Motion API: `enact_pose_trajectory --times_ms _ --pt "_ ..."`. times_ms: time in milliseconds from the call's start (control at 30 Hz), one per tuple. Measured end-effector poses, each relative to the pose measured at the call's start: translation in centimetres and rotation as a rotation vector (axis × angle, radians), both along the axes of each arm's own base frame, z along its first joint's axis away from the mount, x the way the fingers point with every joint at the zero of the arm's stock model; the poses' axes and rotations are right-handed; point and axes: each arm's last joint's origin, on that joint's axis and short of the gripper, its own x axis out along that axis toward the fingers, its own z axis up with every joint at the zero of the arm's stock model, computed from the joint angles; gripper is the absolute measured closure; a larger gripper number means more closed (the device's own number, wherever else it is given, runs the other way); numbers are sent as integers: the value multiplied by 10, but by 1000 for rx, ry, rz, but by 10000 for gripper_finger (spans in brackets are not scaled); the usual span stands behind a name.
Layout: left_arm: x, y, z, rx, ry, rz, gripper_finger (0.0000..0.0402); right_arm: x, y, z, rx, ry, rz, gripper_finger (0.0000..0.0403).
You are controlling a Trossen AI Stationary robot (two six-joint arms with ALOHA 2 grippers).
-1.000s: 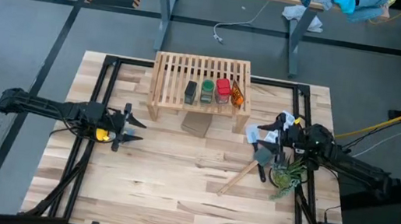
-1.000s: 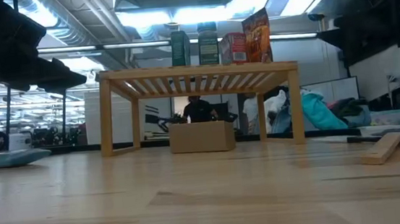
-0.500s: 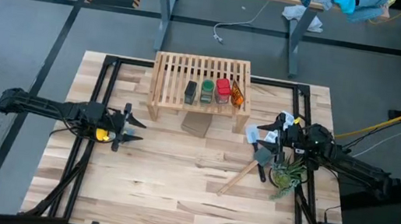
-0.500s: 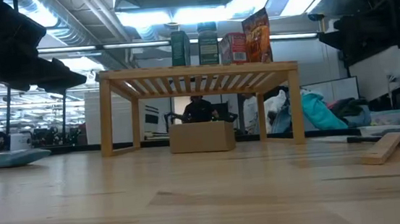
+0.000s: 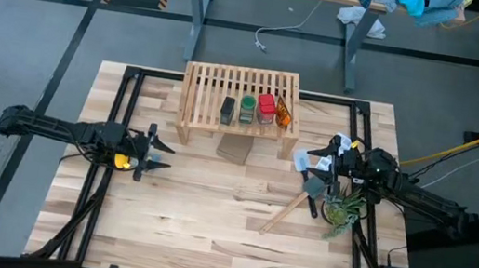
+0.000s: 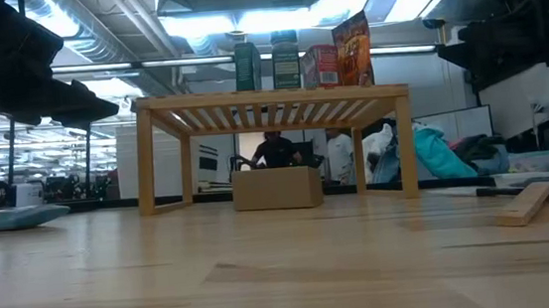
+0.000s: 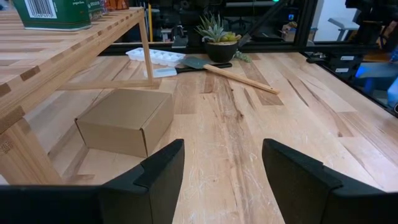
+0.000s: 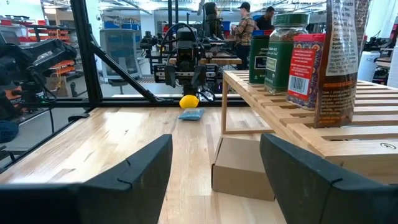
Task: Shelf spices
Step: Remove the black seasoning can from the shelf
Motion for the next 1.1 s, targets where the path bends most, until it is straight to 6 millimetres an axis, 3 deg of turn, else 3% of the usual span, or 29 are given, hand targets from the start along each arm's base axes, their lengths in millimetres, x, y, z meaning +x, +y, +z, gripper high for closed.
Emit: enact_pose_trajectory --times_ms 867,1100 --pt "0 0 0 0 0 0 192 0 0 4 -15 -36 -2 152" --pt "0 0 0 0 0 0 192 0 -3 5 -15 -55 -106 152"
